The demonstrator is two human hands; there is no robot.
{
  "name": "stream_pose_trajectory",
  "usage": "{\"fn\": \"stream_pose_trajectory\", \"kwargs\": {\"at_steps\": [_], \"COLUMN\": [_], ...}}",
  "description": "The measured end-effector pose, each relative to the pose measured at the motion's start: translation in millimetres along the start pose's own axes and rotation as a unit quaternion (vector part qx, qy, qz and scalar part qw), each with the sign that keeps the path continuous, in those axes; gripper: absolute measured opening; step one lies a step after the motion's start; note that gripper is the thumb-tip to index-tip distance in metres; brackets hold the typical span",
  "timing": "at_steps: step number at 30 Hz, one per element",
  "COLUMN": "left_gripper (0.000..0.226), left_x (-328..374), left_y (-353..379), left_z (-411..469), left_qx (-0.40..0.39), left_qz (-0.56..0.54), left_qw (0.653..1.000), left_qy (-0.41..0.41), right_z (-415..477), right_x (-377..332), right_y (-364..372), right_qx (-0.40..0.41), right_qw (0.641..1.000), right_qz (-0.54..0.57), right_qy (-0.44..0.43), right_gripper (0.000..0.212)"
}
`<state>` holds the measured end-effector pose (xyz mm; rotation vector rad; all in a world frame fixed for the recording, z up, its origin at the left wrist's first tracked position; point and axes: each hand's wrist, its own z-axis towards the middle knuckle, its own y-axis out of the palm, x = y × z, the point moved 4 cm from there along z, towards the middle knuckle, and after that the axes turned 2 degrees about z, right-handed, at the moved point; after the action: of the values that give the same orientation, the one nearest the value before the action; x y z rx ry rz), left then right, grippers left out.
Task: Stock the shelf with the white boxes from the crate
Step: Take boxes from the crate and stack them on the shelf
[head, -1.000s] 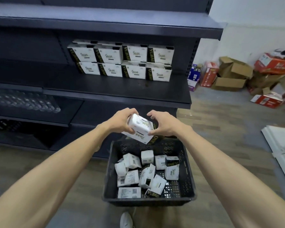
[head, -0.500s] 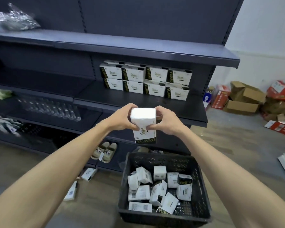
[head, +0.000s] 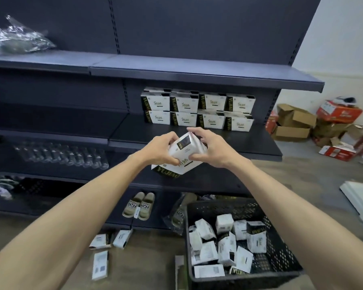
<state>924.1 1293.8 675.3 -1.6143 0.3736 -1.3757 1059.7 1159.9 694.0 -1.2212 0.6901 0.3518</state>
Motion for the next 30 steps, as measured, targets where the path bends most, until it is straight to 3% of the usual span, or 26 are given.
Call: {"fn": "stream_pose_trajectory", "kwargs": {"at_steps": [6,12,20,25,30], "left_gripper": [0.058,0.059,0.077,0.06,0.057], "left_x": [-11.7,-11.5,-29.7,-30.0,-20.4], "left_y": [-12.8,-16.0,-23.7,-14.1,-0.9], "left_z": [6.1,24.2,59.7,88.2,123.8], "left_qx": [-0.008,-0.013,0.042,0.081,0.11], "left_qz": [-0.017,0.009,0.034,-0.053,-0.072], "left_qw": [1.0,0.999,0.998,0.995,0.991], "left_qy": [0.022,0.038,0.029,0.0,-0.016], "right_z": [10.8,23.1,39.8,58.3,73.9], "right_x": [-16.3,-9.9,47.8,87.6,118.2], "right_y": [5.4,11.4,-28.0,-48.5,-56.2], "right_qx": [-0.013,0.007,0.067,0.077,0.137], "right_qw": [0.991,0.989,0.996,0.993,0.98], "right_qz": [-0.135,-0.145,-0.019,0.051,0.1], "right_qy": [0.015,0.021,0.055,0.07,0.108], "right_gripper": [0.071,0.052,0.048,0.047,0.056]}}
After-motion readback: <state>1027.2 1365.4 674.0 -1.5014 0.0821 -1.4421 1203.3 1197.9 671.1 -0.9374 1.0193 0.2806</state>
